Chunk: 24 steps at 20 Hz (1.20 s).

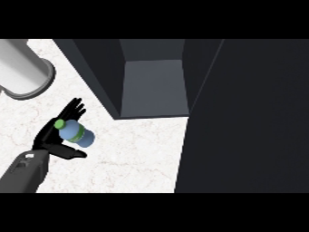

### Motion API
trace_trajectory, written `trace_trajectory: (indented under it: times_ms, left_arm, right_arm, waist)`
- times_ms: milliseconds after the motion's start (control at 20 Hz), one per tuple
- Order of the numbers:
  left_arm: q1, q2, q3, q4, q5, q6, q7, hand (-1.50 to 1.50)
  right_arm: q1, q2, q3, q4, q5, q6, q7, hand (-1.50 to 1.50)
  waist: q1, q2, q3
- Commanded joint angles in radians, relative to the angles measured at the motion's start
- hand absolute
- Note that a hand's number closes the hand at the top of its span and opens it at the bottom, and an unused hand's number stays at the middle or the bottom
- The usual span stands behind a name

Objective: Pick up the bottled water, place it into the cabinet and close the cabinet

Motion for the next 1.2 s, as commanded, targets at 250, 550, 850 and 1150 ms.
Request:
trace_trajectory:
  times_ms: [250,550,850,1150]
  left_arm:
    - [-0.041,-0.039,-0.029,0.047,-0.004,-0.161,-0.131,1.50]
    - [-0.017,-0.049,-0.145,-0.098,-0.118,-0.006,-0.299,1.50]
    - [0.045,-0.216,-0.047,-0.109,-0.064,0.480,-0.254,1.50]
    - [0.131,-0.288,-0.054,-0.296,-0.027,0.528,-0.239,1.50]
  right_arm:
    - [0.013,-0.032,-0.035,-0.066,0.008,-0.001,0.024,-1.50]
    - [0.035,-0.021,0.030,-0.038,0.064,-0.032,-0.012,-1.50]
    - [-0.008,-0.033,-0.017,-0.049,0.040,-0.043,0.031,-1.50]
    - [-0.029,-0.017,0.014,-0.066,0.084,-0.075,0.082,-1.50]
  waist:
    - [0.004,0.001,0.001]
    - [0.010,-0.007,0.001]
    - [0.040,-0.012,0.003]
    - [0.054,-0.015,0.005]
